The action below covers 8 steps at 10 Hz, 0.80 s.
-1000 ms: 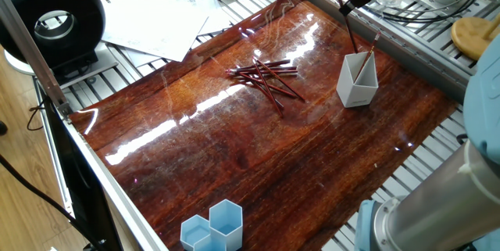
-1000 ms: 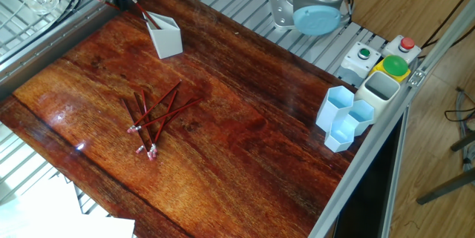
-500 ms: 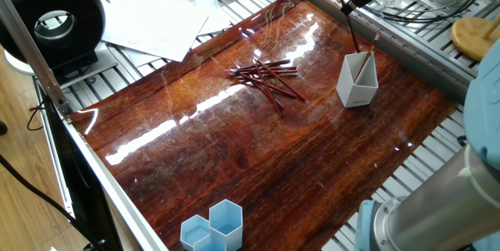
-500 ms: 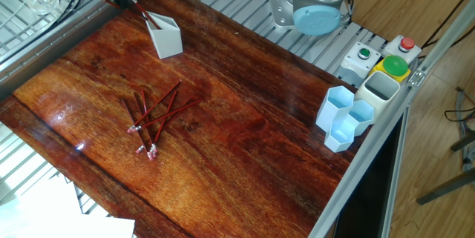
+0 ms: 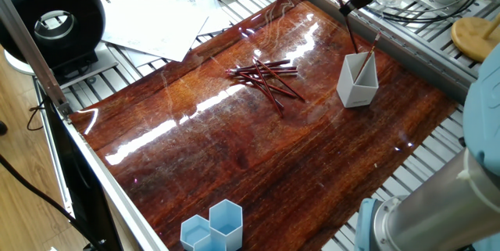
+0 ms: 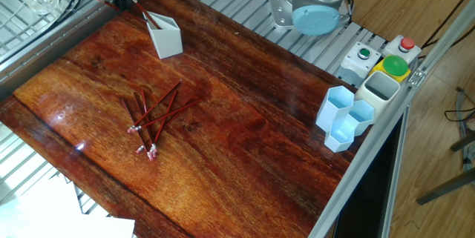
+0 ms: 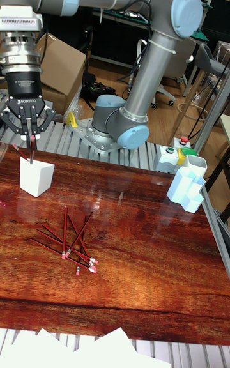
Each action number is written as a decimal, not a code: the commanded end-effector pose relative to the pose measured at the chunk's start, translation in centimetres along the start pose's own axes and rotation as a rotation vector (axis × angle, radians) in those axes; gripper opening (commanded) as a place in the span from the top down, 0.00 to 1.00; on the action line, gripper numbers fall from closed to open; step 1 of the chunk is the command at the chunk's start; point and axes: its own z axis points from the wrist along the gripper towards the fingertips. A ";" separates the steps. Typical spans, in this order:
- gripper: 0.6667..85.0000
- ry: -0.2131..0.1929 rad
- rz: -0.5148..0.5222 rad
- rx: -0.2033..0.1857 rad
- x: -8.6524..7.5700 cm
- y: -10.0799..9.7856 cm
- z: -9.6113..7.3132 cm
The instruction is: Put the pen into the pen holder
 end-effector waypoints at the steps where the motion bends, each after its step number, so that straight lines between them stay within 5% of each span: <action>1: 1.00 0.004 0.007 0.017 0.1 -0.1 -0.1; 6: 1.00 0.023 0.014 0.029 -0.2 -0.3 -1.1; 8: 1.00 0.022 0.053 0.006 -0.2 0.3 -1.1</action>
